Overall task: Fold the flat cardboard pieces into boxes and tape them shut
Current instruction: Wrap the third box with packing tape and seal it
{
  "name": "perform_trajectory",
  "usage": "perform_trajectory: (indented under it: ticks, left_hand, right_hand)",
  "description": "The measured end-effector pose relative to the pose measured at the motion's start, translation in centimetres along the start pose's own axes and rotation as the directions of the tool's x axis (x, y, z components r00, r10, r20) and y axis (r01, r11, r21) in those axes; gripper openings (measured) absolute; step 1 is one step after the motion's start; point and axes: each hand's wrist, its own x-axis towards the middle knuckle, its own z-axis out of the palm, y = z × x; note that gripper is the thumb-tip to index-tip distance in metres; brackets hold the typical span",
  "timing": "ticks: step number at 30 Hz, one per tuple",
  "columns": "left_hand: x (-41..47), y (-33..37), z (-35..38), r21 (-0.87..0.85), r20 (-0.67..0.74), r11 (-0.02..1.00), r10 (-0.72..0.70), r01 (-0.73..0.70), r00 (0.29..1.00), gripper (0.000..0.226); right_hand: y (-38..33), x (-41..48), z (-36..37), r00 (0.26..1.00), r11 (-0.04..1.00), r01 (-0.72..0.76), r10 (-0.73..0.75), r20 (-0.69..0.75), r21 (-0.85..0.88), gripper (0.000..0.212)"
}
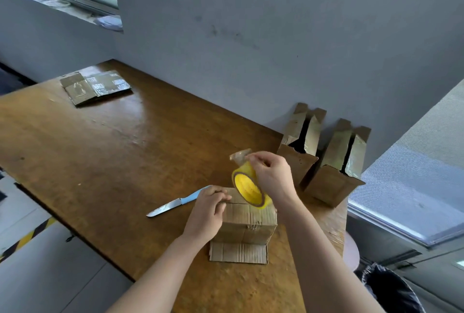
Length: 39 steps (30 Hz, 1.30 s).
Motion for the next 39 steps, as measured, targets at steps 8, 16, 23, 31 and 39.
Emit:
perform_trajectory:
  ticks: [8, 16, 23, 31, 39]
  left_hand:
    - [0.8, -0.3, -0.6, -0.105, 0.01, 0.992, -0.073, 0.073, 0.997, 0.023]
    - [0.8, 1.0, -2.0, -0.658, 0.211, 0.584, -0.463, 0.476, 0.861, 0.04]
    - [1.4, 1.4, -2.6, -0.647, 0.142, 0.642, -0.429, 0.411, 0.892, 0.022]
    - [2.1, 2.9, -4.2, -0.687, 0.446, 0.322, -0.52, 0.651, 0.729, 0.027]
    - [2.8, 3.2, -5.4, -0.579, 0.621, 0.202, -0.518, 0.79, 0.588, 0.026]
  right_hand:
    - [-1.2, -0.4, 1.3, 0.882, 0.664, 0.275, 0.113, 0.457, -0.695, 0.026]
    - [-2.0, -0.1, 2.5, 0.864, 0.577, 0.344, 0.113, 0.49, -0.741, 0.022]
    - [-2.0, 0.0, 2.8, 0.856, 0.564, 0.369, 0.103, 0.507, -0.739, 0.022]
    - [-1.5, 0.2, 2.4, 0.843, 0.599, 0.393, 0.07, 0.534, -0.698, 0.025]
    - [-1.1, 0.1, 2.1, 0.838, 0.6, 0.419, 0.034, 0.544, -0.682, 0.023]
